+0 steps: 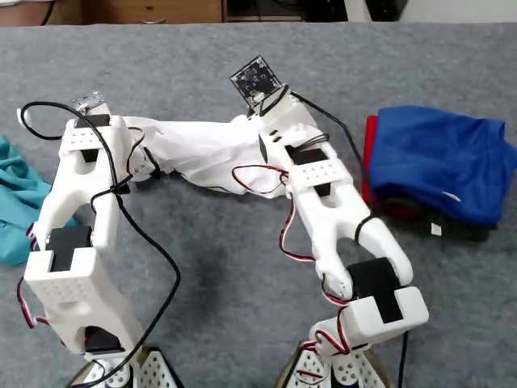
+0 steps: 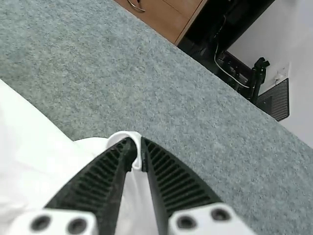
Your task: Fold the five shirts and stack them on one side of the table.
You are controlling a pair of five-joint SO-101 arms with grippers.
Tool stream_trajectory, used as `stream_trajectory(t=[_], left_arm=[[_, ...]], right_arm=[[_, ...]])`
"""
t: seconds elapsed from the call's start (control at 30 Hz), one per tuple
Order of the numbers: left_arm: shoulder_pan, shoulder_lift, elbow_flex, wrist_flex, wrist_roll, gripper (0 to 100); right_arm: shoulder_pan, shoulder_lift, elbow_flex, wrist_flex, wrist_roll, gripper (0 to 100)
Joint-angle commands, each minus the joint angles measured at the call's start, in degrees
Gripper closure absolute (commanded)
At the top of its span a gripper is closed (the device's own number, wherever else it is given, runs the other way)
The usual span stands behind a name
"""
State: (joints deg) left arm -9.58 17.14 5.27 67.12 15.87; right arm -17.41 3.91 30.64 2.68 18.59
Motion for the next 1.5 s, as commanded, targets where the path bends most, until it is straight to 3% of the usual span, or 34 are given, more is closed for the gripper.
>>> stream_trajectory(t=[0.0,0.27,0.6,1.0,1.3,1.47], left_arm=[[-0.79,-1.19,-2.02,-0.53,3.25,77],[-0.53,-1.19,-0.26,-0.53,15.65,77],[-0.62,-0.57,-0.70,-5.10,20.66,77],[-0.26,-0.57,-0.53,-8.35,20.92,97],[-0.53,-0.66,-0.70,-8.35,20.75,98],[-0.62,-1.19,-1.85,-7.03,16.62,98]], right_arm=[[-0.40,-0.57,-3.74,0.09,-0.26,99.7],[-0.40,-0.48,-3.74,0.00,-0.18,99.7],[-0.40,-0.48,-3.74,0.00,-0.18,99.7],[-0.40,-0.48,-3.74,0.00,-0.18,99.7],[-0.40,-0.40,-3.74,0.00,-0.18,99.7],[-0.40,-0.40,-3.74,0.09,-0.18,99.7]])
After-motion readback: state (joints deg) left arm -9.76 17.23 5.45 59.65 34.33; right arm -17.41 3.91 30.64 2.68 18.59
